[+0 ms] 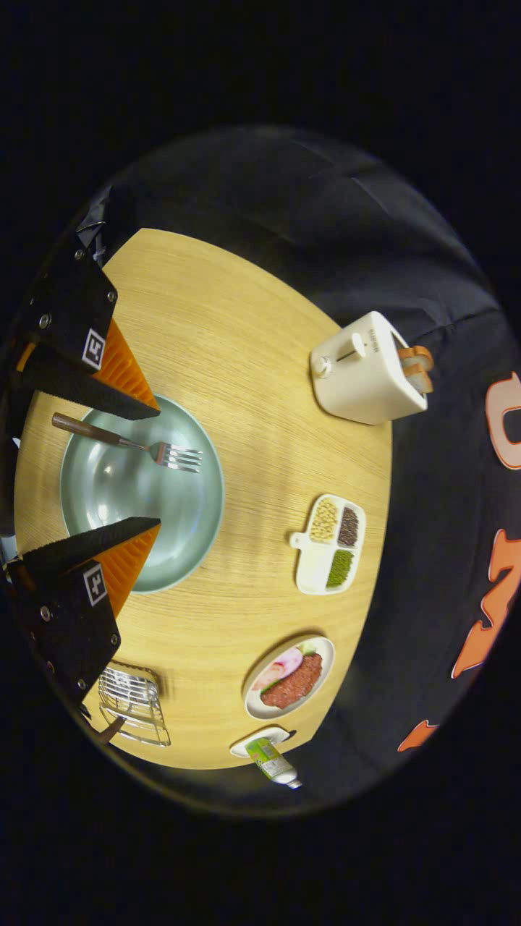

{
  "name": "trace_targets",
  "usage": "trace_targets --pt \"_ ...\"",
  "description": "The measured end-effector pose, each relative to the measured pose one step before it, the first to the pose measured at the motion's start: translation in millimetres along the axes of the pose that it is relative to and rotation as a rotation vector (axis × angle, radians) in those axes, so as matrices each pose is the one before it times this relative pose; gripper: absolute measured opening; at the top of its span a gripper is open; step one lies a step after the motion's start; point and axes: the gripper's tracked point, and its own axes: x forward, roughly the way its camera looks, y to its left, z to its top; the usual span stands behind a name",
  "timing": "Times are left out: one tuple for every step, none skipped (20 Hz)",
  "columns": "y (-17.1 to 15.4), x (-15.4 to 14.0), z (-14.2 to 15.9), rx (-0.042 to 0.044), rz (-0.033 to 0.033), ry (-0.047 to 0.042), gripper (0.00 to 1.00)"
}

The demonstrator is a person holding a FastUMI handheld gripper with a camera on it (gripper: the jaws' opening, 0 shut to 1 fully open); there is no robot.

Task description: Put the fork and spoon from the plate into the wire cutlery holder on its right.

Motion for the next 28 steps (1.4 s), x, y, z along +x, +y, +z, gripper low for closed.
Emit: trace_targets --pt "4.99 7.98 -6.74 0.00447 0.00488 0.03902 0.79" --pt "3.74 6.65 -6.55 0.00092 0.00057 0.03519 0.75" --pt "-0.52 6.39 -5.08 0.00183 -0.01188 0.03809 0.71" --pt "-0.85 5.73 -5.04 0.00406 -0.00915 0.03329 0.69" --pt "1.0 3.63 -2.58 0.01335 0.00068 0.02973 0.64" --pt "3.48 4.18 -1.9 0.01228 0.00604 0.02014 0.62" --pt "0.52 4.6 -1.41 0.01073 -0.00019 0.01703 0.55" --pt "0.37 3.98 -2.51 0.00441 -0.00092 0.01608 0.51" --pt "3.09 2.76 -2.21 0.00177 0.00681 0.01852 0.45" --pt "3.0 3.4 -3.47 -0.00096 0.00669 0.02426 0.42" --pt "-0.68 3.15 -3.1 -0.00056 -0.00938 0.02404 0.37" --pt "0.86 1.33 -2.28 0.00414 -0.00713 0.01035 0.3" --pt "-1.19 3.41 -0.06 0.00582 -0.00808 0.00283 0.24" --pt "0.93 1.63 0.16 0.00864 -0.00318 -0.00084 0.2" --pt "0.71 0.16 -1.39 0.00575 0.00578 -0.00011 0.16" --pt "0.69 0.17 -1.67 0.00164 0.00882 0.00404 0.14" --pt "-2.14 -0.67 0.57 0.00622 0.00095 0.00286 0.1" --pt "-1.37 2.4 -0.69 0.01065 0.00835 0.00117 0.08" --pt "-0.09 0.1 0.28 0.01303 0.01171 -0.00682 0.05" --pt "0.03 -1.01 0.13 0.00656 0.00795 -0.01294 0.04" --pt "-2.42 -1.13 1.83 -0.00079 -0.00247 -0.02016 0.04" --pt "-3.49 -2.48 1.05 -0.0012 -0.00277 -0.02473 0.03" --pt "-1.51 -2.1 2.64 -0.0014 0.01007 -0.02122 0.03" --pt "-0.67 -2.58 1.84 0.00549 0.01128 -0.01661 0.03" --pt "-2.02 -3.18 3.24 0.00496 0.00553 -0.01699 0.03" --pt "-3.61 -3.15 2.3 0.00265 0.00099 -0.01728 0.03" --pt "-4.5 -5.02 2.85 0.00675 -0.00043 -0.01783 0.02" --pt "-3.22 -4.44 1.34 0.00479 0.00032 -0.01346 0.02"
